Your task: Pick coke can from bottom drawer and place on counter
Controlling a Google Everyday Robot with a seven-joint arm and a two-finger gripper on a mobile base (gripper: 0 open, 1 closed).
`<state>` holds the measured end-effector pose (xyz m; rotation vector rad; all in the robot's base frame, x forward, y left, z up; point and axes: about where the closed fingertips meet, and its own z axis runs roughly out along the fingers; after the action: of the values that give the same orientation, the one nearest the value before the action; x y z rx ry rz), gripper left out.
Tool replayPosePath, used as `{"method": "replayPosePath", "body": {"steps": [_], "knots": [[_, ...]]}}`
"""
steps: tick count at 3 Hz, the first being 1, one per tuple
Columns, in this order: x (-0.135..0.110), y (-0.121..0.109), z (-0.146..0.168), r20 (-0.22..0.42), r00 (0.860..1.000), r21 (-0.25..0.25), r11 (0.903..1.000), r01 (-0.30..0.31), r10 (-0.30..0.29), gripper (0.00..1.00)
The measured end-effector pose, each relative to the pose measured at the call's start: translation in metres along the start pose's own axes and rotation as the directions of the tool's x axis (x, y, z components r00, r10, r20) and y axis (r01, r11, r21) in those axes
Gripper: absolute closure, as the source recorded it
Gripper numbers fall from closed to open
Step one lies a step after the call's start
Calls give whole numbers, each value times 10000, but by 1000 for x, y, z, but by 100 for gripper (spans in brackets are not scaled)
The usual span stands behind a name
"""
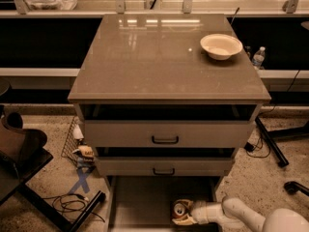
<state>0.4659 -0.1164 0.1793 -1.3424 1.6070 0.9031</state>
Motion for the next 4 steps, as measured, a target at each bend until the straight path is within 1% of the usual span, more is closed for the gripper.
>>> {"method": "replayPosePath", "body": {"steps": [1, 2, 3, 4], "knots": [[0, 2, 3, 33, 10000, -49, 10000, -16, 17, 96], [-1, 2, 4, 45, 10000, -66, 10000, -22, 22, 100], [-32, 5, -10, -146, 9995, 13, 9996, 290, -290, 100], [-83, 10, -45, -197, 9987, 386, 9981, 479, -471, 100]]}}
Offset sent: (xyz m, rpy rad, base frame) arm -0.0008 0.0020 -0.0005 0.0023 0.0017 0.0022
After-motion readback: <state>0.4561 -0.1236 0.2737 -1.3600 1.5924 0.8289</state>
